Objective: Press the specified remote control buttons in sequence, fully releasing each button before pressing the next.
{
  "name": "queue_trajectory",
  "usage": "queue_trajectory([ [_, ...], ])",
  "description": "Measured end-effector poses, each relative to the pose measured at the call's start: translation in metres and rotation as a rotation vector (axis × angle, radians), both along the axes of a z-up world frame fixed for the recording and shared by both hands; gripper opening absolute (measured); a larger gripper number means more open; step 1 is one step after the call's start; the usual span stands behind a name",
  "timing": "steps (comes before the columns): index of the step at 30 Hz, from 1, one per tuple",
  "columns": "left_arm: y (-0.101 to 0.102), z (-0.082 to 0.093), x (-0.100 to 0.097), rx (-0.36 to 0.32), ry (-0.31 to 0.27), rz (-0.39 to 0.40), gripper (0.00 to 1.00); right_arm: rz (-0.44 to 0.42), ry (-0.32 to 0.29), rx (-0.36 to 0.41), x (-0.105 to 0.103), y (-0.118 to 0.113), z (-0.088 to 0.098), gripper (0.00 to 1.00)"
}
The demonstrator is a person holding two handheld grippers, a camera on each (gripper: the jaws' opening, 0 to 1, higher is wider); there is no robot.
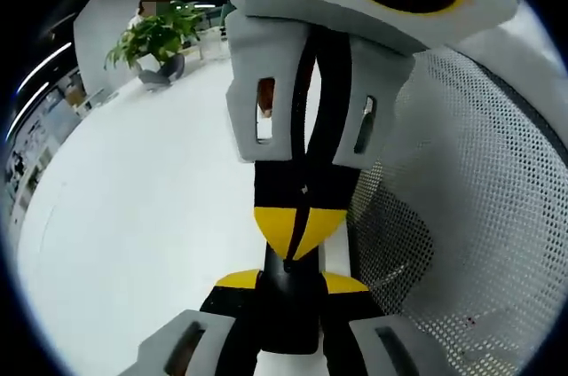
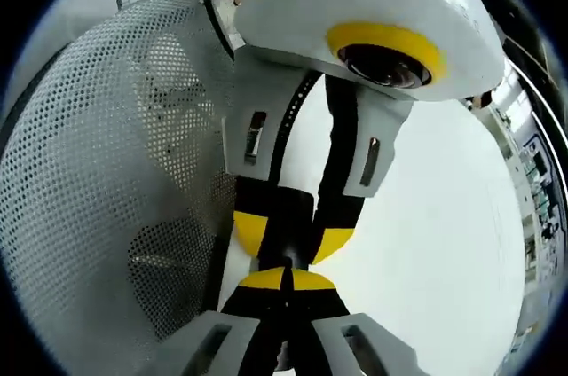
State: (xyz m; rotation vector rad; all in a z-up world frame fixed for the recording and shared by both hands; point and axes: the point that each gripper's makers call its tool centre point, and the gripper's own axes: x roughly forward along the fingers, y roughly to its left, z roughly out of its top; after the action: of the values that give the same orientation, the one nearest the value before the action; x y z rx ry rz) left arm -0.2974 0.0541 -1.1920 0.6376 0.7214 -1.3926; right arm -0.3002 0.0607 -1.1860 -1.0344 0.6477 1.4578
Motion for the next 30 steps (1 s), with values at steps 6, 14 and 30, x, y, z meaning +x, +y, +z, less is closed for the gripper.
queue_trajectory([
  [6, 0.000, 0.000, -0.001, 0.011, -0.004, -0.007, 0.22, -0.043, 0.064, 0.019, 0.001, 0.000, 0.002, 0.00],
  [14, -0.001, 0.000, 0.000, 0.015, -0.004, -0.004, 0.23, -0.062, 0.117, 0.114, -0.005, 0.007, 0.004, 0.00],
  [30, 0.000, 0.000, 0.000, 0.015, -0.003, -0.012, 0.22, -0.113, 0.111, 0.094, 0.002, 0.010, 0.002, 0.00],
])
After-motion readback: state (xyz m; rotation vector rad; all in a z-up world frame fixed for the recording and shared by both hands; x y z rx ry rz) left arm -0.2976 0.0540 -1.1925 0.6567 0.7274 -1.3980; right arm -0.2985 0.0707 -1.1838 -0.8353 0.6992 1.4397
